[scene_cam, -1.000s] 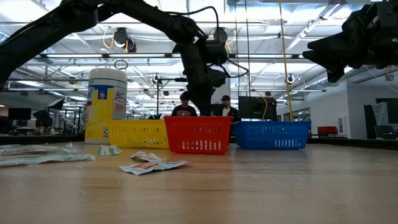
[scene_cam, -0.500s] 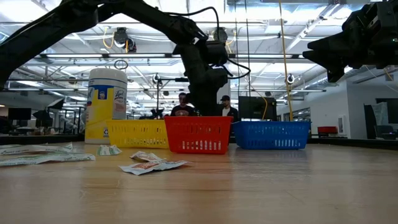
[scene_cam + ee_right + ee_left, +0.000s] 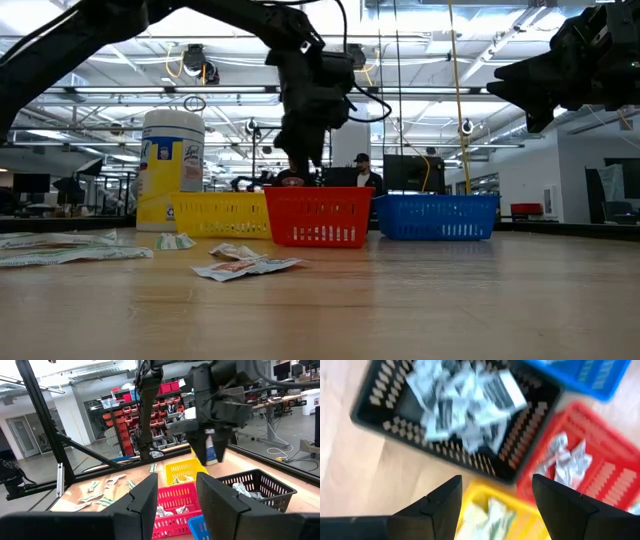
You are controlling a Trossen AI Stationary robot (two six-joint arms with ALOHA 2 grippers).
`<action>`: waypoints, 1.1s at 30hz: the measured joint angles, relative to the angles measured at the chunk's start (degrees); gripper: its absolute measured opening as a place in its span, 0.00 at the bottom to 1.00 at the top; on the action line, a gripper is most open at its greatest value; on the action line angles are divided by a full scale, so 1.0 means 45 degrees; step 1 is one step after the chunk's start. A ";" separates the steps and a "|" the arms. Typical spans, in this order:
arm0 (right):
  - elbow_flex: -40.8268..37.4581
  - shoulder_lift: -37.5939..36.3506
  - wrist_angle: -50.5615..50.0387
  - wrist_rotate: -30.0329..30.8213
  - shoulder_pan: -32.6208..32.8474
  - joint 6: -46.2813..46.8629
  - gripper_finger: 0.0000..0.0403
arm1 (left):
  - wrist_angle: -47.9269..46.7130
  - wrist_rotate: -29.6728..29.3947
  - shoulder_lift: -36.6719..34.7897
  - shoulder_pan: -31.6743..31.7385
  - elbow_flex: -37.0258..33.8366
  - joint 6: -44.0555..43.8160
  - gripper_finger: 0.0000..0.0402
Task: Pick & Place First Aid Supplies
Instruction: Put the ointment pack into the red bin
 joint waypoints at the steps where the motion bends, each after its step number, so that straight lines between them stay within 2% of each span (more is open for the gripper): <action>1: 0.0000 -0.0003 -0.0005 0.0000 0.0001 -0.0004 0.32 | -0.0334 -0.0015 -0.0036 -0.0063 0.0000 -0.0005 0.60; 9: 0.0001 -0.0005 -0.0005 0.0000 0.0004 -0.0001 0.32 | -0.2855 0.0005 -0.0154 -0.0709 0.0000 -0.0226 0.55; 15: 0.0002 0.0000 -0.0005 0.0000 0.0000 0.0000 0.32 | -0.2779 -0.0081 -0.0497 -0.1341 -0.0024 0.0041 0.55; 33: 0.0002 0.0000 0.0020 0.0000 0.0003 0.0000 0.32 | -0.2236 -0.0020 -0.0706 -0.5979 -0.0024 -0.1324 0.55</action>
